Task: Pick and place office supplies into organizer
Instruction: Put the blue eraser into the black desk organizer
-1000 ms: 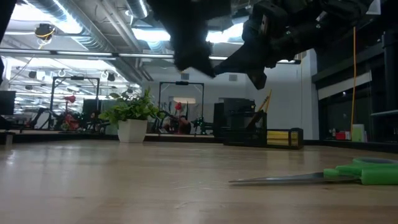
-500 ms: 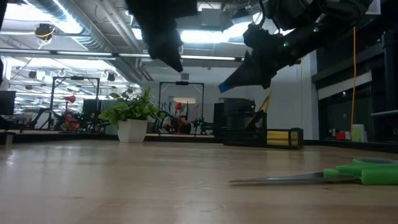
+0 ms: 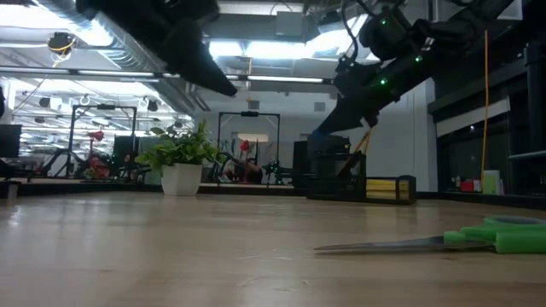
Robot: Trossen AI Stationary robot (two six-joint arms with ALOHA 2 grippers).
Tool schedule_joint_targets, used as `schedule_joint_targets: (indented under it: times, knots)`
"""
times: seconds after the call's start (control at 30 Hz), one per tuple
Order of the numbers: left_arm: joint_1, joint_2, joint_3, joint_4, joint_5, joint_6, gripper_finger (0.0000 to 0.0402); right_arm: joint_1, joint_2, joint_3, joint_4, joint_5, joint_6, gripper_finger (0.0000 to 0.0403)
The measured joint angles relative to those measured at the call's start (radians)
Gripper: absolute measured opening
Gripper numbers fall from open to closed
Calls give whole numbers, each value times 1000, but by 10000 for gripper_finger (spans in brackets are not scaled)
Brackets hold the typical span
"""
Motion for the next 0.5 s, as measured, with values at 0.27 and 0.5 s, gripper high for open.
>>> schedule_joint_targets:
  times: [0.27, 0.5]
  knots:
    - [104, -135, -203, 222, 132, 8, 109, -40, 4, 92, -189, 48, -1, 23]
    - [155, -153, -283, 319, 187, -1, 104, -87, 104, 265, -393, 68, -32, 23]
